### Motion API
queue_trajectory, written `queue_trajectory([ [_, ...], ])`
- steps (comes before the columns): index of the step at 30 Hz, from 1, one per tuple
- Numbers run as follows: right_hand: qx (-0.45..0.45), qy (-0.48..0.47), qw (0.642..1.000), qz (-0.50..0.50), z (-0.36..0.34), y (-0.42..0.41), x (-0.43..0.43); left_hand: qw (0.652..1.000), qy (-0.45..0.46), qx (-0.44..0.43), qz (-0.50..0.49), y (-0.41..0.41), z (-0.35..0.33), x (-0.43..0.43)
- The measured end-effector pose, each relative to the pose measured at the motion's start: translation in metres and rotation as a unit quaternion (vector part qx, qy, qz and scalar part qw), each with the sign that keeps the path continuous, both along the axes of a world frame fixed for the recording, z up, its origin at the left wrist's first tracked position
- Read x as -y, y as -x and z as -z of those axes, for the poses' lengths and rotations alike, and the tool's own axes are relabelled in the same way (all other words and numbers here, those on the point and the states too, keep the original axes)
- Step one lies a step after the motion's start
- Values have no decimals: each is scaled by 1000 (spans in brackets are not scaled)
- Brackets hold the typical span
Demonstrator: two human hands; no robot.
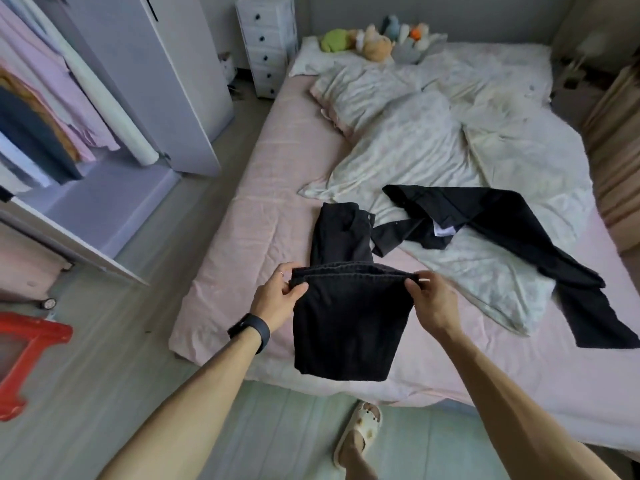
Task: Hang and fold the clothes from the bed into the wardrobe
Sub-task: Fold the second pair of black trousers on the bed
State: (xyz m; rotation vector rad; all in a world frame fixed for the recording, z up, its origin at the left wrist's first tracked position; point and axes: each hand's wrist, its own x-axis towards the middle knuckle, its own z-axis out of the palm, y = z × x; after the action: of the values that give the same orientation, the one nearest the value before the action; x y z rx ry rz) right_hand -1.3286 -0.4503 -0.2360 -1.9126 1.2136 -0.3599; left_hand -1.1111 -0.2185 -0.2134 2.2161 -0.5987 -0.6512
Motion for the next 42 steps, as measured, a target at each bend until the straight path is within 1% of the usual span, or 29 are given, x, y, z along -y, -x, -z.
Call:
queue_trajectory([
  [2, -2, 6, 1000, -16, 9, -30, 30, 1000, -15, 23, -12, -25, 3, 33],
  [5, 2, -9, 1000, 6, 21, -73, 70, 997, -44, 48, -45, -64, 13, 77],
  [6, -4, -15, 1000, 10, 29, -89, 85, 995, -68, 60, -48, -81, 22, 92],
  [8, -6, -11, 1000, 5, 35, -103, 93, 985, -122, 117, -22, -98, 32, 102],
  [10, 4, -16, 1000, 20, 51, -126, 113, 977, -149, 154, 0, -126, 51, 127],
  [12, 15, -21, 999, 42, 71, -150, 133, 979, -136, 153, -2, -151, 72, 157],
  [16, 4, -29, 996, 87, 110, -196, 172, 992, -62, 107, -27, -194, 112, 211],
  [18, 1, -41, 994, 98, 130, -222, 193, 992, -67, 101, -24, -217, 135, 234],
  [19, -5, -43, 994, 100, 144, -237, 205, 990, -78, 117, -9, -231, 150, 246],
  [21, -39, -47, 993, 101, 171, -263, 225, 978, -118, 169, 35, -259, 179, 267],
  [24, -80, -32, 991, 102, 218, -301, 251, 945, -181, 255, 96, -299, 226, 299],
  [27, -111, -20, 988, 109, 255, -321, 266, 920, -222, 299, 124, -321, 262, 321],
  [28, -136, -21, 985, 107, 266, -325, 270, 915, -230, 302, 134, -325, 273, 327],
  [30, -178, -35, 979, 92, 278, -328, 274, 920, -240, 270, 149, -328, 289, 336],
  [32, -173, -47, 979, 95, 285, -333, 274, 941, -225, 216, 133, -327, 301, 342],
  [33, -154, -48, 981, 107, 286, -334, 270, 951, -207, 199, 118, -324, 305, 342],
  [34, -129, -39, 983, 121, 285, -332, 263, 958, -185, 194, 99, -317, 307, 339],
  [35, -109, -6, 986, 129, 284, -328, 252, 962, -158, 210, 78, -307, 310, 333],
  [37, -108, 114, 981, 115, 280, -313, 219, 949, -111, 290, 53, -275, 313, 312],
  [38, -113, 177, 974, 83, 279, -304, 201, 940, -89, 322, 71, -255, 315, 300],
  [39, -118, 224, 967, 34, 279, -297, 183, 934, -73, 330, 113, -235, 318, 289],
  [40, -129, 251, 959, -28, 282, -293, 171, 928, -69, 327, 164, -218, 322, 280],
  [42, -182, 258, 938, -144, 293, -295, 167, 908, -97, 323, 247, -205, 334, 277],
])
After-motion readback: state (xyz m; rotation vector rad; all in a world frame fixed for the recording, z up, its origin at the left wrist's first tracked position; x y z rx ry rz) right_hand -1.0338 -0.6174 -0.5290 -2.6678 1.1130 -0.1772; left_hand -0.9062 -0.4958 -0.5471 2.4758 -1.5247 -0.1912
